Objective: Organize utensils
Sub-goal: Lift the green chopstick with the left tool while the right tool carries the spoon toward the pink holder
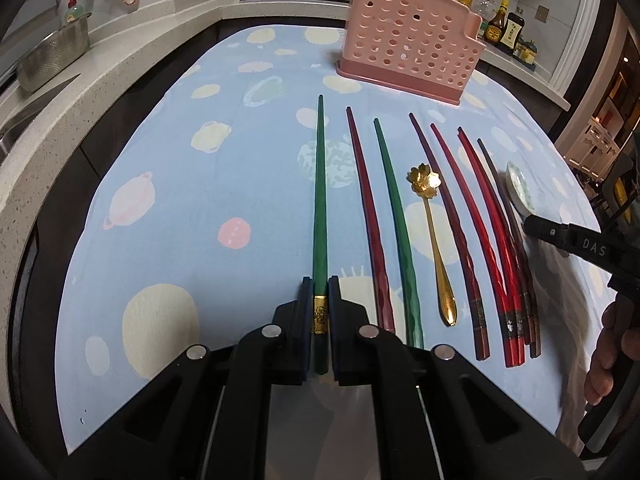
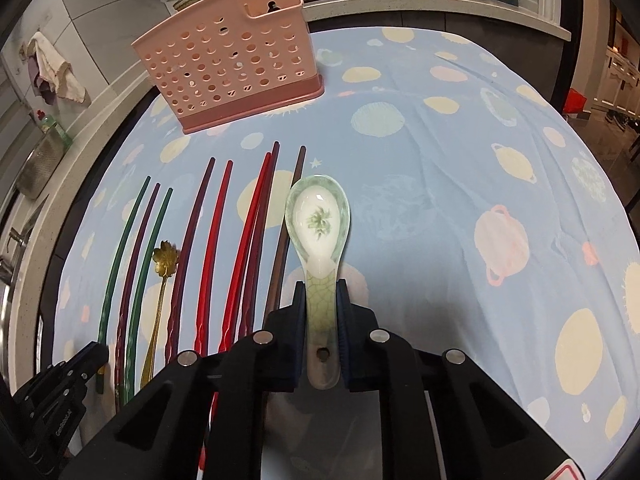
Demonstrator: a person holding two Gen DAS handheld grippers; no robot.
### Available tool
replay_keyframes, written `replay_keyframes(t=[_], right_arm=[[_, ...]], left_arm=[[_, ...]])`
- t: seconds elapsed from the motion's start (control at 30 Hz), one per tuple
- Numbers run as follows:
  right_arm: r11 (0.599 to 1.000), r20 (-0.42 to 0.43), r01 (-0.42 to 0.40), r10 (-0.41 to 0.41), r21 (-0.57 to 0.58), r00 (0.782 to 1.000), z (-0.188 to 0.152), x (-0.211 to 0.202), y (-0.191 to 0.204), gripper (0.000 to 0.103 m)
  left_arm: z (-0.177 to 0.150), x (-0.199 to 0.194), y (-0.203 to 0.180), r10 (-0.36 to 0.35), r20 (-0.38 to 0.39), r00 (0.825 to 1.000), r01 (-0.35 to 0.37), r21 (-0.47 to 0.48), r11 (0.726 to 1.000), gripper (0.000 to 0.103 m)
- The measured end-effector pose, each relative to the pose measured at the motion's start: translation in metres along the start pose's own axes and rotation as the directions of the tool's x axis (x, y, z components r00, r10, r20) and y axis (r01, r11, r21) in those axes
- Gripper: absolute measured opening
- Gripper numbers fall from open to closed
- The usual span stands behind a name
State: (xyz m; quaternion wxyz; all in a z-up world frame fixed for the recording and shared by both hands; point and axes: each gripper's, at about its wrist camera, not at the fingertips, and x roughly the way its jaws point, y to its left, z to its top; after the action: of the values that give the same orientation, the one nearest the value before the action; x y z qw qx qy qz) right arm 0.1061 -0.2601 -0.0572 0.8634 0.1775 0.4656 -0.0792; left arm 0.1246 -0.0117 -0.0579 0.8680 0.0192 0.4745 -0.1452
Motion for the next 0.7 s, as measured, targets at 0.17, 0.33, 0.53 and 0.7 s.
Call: replay_keyframes(t=[0.17,0.33,0.53,0.7], right_arm=[[0.994,-0.009,-0.085,0.086,0.068,0.996,-0.006,-0.010,-0.011,0.030],[0.985,0.032,-0.133,0.130,0.112,0.991,-0.005,-0.027,-0.019,0.030],[0.980,0.005,-0.135,0.136,0.144,0.991,-0.002,-0.014,-0.029,0.017],[0.978,-0.016,-0.143,0.147,0.154,0.989,-0.010,-0.006,-0.029,0.013]], left_arm=[[-0.005,-0.003,-0.001,0.009,0.003,1.000,-0.009,0.011,1.000,0.007],[-0.007,-0.003,-0.003,0.017,0.006,1.000,-0.017,0.021,1.000,0.007],[-0.008,-0.003,-0.004,0.024,0.009,1.000,-0.024,0.028,0.999,0.007],[-0.008,-0.003,-0.004,0.025,0.011,1.000,-0.025,0.030,0.999,0.007]])
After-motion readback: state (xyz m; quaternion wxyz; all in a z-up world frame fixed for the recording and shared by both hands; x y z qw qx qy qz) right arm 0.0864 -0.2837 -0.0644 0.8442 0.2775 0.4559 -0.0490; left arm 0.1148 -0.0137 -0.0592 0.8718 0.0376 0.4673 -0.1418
